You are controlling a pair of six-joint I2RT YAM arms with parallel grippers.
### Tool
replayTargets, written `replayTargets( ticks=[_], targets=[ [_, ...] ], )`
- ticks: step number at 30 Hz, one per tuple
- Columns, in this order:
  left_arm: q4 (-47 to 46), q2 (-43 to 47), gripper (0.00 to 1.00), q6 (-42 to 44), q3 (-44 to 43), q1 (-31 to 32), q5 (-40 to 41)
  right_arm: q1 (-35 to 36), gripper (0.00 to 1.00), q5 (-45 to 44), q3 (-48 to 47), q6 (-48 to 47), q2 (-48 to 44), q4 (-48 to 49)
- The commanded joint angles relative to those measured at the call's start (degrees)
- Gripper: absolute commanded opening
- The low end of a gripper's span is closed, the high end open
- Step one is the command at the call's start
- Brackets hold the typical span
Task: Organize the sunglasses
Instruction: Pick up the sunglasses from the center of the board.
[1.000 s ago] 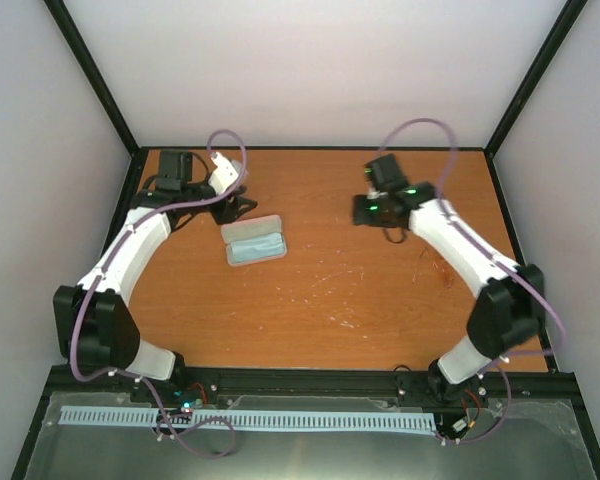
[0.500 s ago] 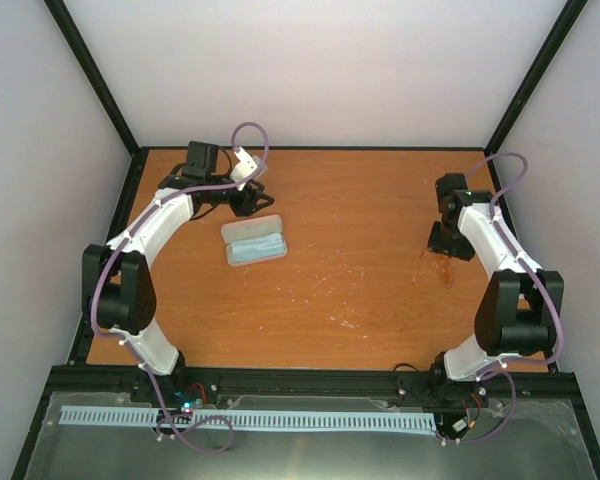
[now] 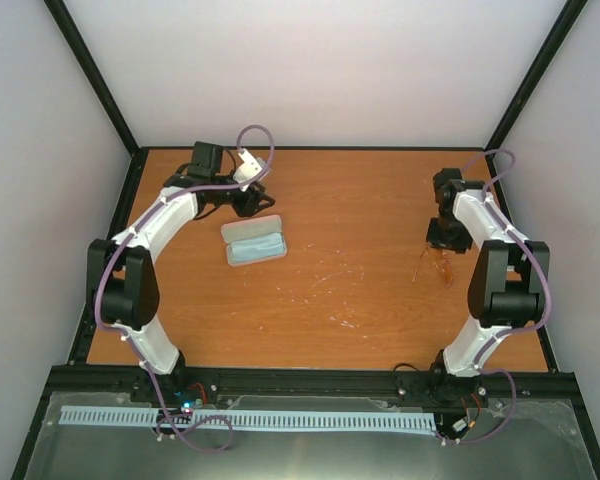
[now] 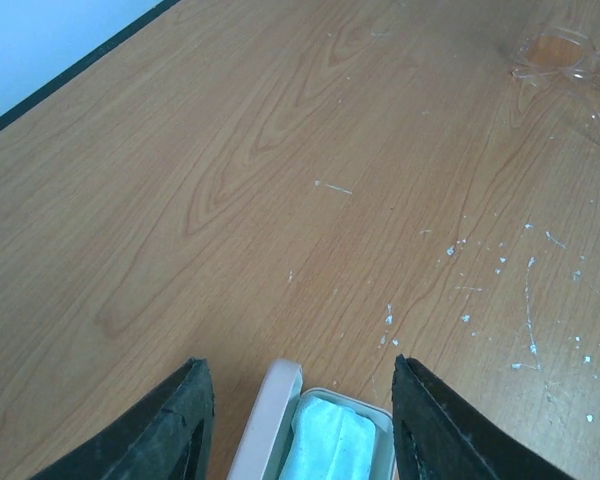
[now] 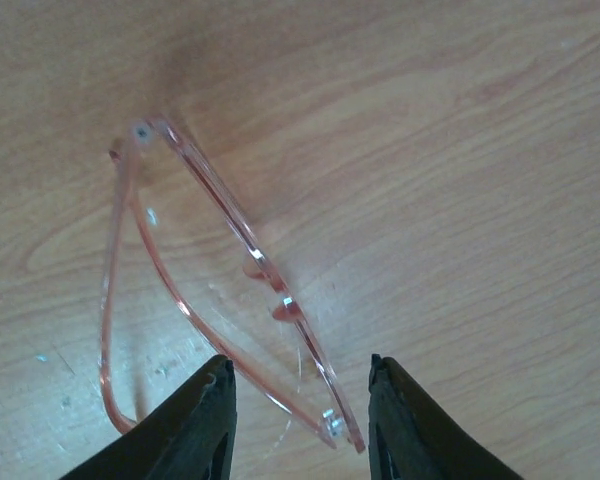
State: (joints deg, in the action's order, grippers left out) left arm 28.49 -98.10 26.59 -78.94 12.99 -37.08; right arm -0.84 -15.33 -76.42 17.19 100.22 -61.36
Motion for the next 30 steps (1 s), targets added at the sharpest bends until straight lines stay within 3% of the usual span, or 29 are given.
replayTargets(
  ticks=[1,3,7,15,20,30],
  targets=[
    [0.85,-1.95,0.5,1.6,-3.43,1.24,0.8,-2.36,0.37,2.97,4.11,5.23,-3.73,-3.04],
    [0.86,-2.35,0.5,1.89,-4.05,1.29,0.54,-2.97,0.44,3.91,6.96,6.29,-5.6,-1.02],
    [0.56,-2.61,0.5,2.4,-4.12,1.33,0.38,-3.2,0.48,6.08,8.92,5.64,-5.0,1.27],
    [0.36,-3.12,0.5,2.23,-3.59,1.29,0.69,-3.2,0.45,4.79,6.37,1.99,-0.36,3.47],
    [0.5,-3.33,0.5,2.3,-3.66,1.31,1.25,-3.2,0.34,3.21,3.56,-0.3,3.09,3.69],
    [0.75,-3.65,0.5,2.54,-2.95,1.33,1.88,-3.16,0.32,2.15,-0.8,-4.01,8.62,2.79]
  ],
)
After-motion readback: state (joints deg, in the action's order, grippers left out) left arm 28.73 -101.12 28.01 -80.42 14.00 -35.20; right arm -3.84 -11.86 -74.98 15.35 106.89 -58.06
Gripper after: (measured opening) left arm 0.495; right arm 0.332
